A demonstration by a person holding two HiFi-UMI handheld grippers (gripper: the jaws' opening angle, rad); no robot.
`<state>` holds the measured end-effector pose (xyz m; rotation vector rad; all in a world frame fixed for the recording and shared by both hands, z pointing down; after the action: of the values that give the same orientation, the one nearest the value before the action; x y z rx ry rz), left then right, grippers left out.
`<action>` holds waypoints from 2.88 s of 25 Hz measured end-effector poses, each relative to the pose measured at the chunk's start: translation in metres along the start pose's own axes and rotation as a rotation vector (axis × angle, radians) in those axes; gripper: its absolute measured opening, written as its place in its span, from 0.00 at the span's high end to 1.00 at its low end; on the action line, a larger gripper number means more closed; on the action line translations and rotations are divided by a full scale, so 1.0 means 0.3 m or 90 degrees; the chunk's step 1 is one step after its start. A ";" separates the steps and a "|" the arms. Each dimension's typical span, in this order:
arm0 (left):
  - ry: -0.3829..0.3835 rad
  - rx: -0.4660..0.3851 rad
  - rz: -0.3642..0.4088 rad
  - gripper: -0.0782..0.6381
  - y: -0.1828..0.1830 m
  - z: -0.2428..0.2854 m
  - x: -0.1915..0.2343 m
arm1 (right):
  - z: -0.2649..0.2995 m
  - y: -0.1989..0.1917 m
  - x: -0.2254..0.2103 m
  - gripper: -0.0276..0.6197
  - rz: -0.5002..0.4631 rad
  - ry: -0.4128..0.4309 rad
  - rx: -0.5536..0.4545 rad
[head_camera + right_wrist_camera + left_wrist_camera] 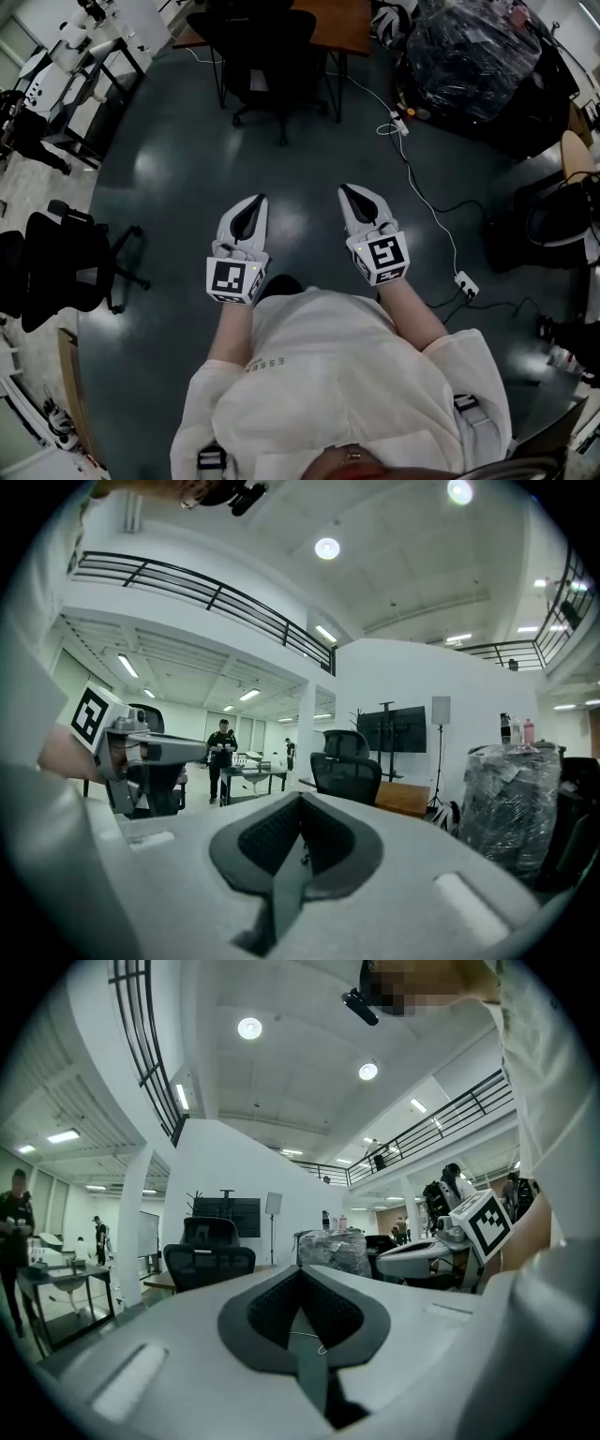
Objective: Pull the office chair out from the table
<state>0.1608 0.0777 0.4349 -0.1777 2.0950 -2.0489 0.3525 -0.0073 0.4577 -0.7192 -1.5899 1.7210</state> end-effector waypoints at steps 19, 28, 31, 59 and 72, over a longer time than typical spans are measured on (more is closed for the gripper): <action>0.031 0.015 -0.028 0.87 -0.077 0.116 0.559 | 0.528 0.017 0.097 0.97 0.030 -0.003 0.037; -0.035 0.007 -0.018 0.87 -0.061 0.298 1.045 | 0.961 0.106 0.140 0.97 0.028 -0.082 0.023; -0.046 0.006 -0.024 0.87 -0.079 0.343 1.143 | 1.057 0.105 0.150 0.97 0.030 -0.097 0.033; -0.109 -0.007 0.054 0.87 -0.062 1.237 1.513 | 1.794 0.222 -0.465 0.97 0.012 -0.112 0.019; -0.203 -0.044 0.394 0.85 0.198 1.554 1.720 | 2.011 0.592 -0.636 0.78 -0.261 -0.150 0.059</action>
<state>-0.2303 -0.4920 0.3365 0.1183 1.7389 -1.4760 -0.0187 -0.5355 0.3336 -0.1306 -1.6610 1.5991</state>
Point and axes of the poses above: the fingertips, and each gripper's own axes: z forward along the fingers, x to its left, y out of its top, the point moved 6 cm from there along -z, backward along the fingers, and after that the axes turned 2 degrees about z, right-handed, at the moved point
